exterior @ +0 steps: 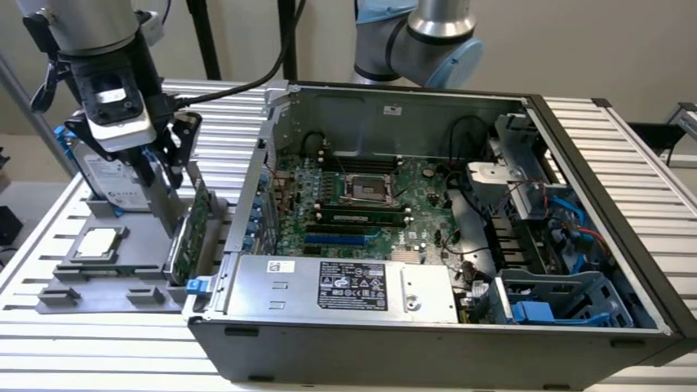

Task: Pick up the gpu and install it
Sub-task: 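Pick up the gpu and move the gpu toward the slot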

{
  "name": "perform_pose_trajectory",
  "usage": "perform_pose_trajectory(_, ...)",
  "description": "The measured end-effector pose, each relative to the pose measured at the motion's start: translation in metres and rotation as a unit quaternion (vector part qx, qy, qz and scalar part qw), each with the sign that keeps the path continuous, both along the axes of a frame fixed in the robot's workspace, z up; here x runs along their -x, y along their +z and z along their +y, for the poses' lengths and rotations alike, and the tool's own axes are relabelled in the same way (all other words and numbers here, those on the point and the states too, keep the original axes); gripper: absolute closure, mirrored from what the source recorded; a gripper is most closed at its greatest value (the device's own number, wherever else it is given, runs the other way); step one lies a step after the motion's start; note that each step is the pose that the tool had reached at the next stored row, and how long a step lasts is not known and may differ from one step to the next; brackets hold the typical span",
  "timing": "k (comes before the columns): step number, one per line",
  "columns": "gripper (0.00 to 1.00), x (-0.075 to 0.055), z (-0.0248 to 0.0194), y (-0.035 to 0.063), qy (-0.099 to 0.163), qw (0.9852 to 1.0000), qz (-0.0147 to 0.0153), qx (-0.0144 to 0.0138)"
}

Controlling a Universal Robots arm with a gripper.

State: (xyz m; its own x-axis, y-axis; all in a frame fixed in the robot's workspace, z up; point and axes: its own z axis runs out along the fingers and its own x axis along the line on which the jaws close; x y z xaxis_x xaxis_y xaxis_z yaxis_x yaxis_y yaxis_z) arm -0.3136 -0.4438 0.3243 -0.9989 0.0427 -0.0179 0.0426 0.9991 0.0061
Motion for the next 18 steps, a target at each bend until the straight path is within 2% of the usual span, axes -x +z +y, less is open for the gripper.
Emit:
perform_pose_trajectory(12, 0.58, 0.0, -0.0007, -0.0218, 0.014, 0.9999, 0.0001, 0.0)
perform_pose_trajectory(18, 0.58, 0.0, -0.0041, -0.0328, 0.014, 0.9999, -0.0001, 0.0)
